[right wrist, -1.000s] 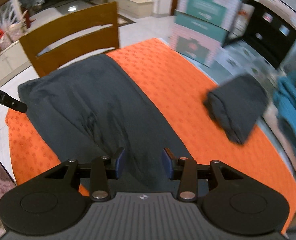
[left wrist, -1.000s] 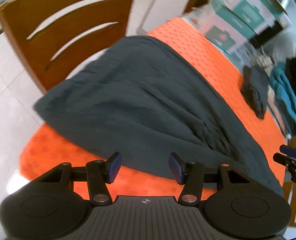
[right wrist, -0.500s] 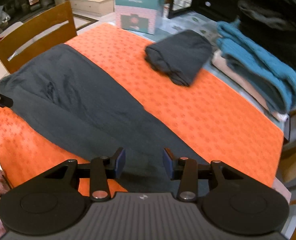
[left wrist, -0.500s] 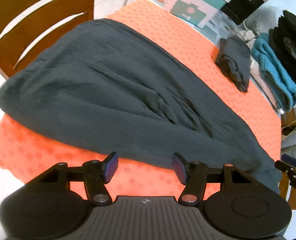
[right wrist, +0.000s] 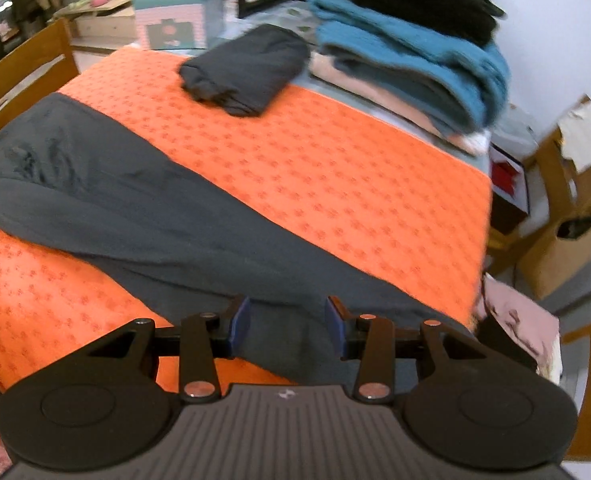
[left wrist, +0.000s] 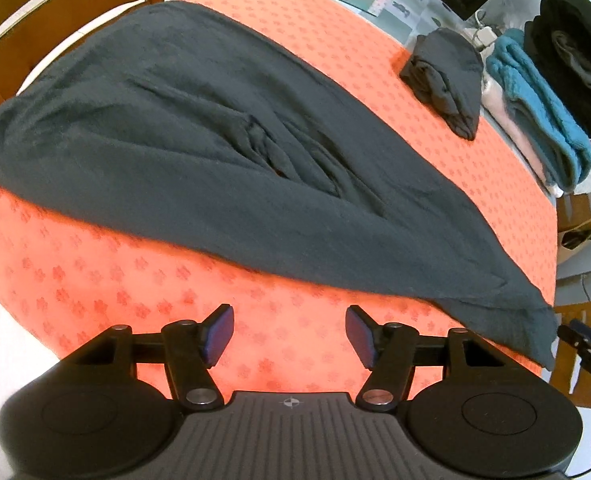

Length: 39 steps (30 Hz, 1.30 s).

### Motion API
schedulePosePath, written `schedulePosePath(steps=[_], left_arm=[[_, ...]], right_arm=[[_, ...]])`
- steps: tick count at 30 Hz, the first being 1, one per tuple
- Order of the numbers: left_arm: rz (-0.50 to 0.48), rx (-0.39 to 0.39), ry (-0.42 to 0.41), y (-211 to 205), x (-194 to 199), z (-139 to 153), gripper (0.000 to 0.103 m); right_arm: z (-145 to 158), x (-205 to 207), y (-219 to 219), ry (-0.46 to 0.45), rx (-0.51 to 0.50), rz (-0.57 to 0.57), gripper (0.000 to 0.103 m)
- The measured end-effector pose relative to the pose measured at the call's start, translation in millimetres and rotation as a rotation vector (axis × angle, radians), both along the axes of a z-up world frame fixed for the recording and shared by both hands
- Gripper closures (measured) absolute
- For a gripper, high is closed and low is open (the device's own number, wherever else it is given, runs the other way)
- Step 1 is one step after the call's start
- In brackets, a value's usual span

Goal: Fold clothes
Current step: 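Move both open tools over the spread grey trousers toward the waistband, then grasp the trousers edge with the left tool while the right tool grasps another edge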

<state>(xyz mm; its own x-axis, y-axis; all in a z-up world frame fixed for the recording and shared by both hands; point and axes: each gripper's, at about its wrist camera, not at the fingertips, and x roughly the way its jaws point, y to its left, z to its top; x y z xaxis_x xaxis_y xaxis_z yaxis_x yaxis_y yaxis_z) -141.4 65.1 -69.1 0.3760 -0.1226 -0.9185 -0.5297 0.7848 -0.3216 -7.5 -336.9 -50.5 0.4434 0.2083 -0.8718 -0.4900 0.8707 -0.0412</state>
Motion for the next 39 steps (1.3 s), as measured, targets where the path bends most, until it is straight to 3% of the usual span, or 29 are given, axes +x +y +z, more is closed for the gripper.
schedulePosePath(steps=[10,18,27,34,36,37,39], left_arm=[[0.039,0.007,-0.011,-37.7,-5.2,-0.4,0.039],[0.082,-0.003,-0.006,-65.4,-12.1,-7.1,0.039],[0.142,-0.021,-0.022,-79.4,-21.0,-7.5,0.039],[0.306,-0.129,-0.076,-61.5,-31.5,-15.2,0.038],[0.376,-0.185,-0.091,-53.2,-34.2,-21.5,0.038],[0.41,-0.21,-0.096,-49.3,-34.9,-24.8,0.038],[0.458,-0.232,-0.104,-44.1,-33.1,-30.0,0.039]], right_arm=[[-9.9,-3.4,-70.1,0.008,0.021,-0.106,0.056],[-26.5,9.2,-119.2,0.061,0.129,-0.234,0.056],[-56.5,59.4,-144.7,0.184,0.346,-0.468,0.057],[-93.7,88.2,-149.4,0.338,0.562,-0.772,0.058],[-102.4,94.5,-149.2,0.368,0.599,-0.846,0.078],[-102.6,96.5,-147.7,0.365,0.582,-0.855,0.099],[-102.5,96.7,-148.0,0.361,0.584,-0.873,0.102]])
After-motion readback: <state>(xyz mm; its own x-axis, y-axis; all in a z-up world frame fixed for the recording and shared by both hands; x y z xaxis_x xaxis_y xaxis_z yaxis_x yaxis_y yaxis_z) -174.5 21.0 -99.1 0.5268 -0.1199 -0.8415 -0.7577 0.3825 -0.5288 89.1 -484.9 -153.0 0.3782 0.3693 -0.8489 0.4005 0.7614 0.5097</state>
